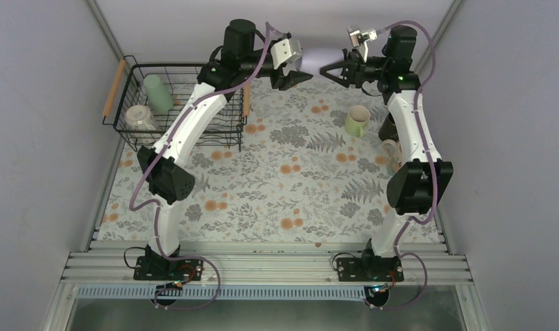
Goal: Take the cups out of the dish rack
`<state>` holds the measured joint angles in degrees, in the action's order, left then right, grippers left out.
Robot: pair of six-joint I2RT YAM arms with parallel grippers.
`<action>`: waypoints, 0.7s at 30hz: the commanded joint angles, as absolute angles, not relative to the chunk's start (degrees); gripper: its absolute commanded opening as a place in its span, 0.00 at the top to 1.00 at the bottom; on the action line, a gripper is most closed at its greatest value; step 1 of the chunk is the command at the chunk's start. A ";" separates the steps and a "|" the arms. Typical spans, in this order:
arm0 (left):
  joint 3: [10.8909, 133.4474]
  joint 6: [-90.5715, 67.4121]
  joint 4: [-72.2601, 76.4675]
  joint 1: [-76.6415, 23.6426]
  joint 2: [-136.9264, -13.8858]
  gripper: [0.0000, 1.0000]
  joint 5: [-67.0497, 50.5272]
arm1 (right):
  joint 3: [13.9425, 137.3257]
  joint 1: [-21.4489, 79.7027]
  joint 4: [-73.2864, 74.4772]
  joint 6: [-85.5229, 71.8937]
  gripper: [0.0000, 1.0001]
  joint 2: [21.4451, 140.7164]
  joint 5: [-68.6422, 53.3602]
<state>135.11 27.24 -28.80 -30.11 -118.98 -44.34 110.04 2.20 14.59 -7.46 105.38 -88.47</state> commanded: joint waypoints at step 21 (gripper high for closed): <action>116.94 40.63 -33.29 -25.66 -99.37 0.00 -26.50 | 98.71 -1.99 -17.61 -35.89 0.97 105.14 -101.61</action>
<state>118.45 37.67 -35.66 -28.80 -107.02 -32.38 99.96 -0.58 -4.89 -28.03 104.99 -89.73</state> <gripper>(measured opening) 0.998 0.063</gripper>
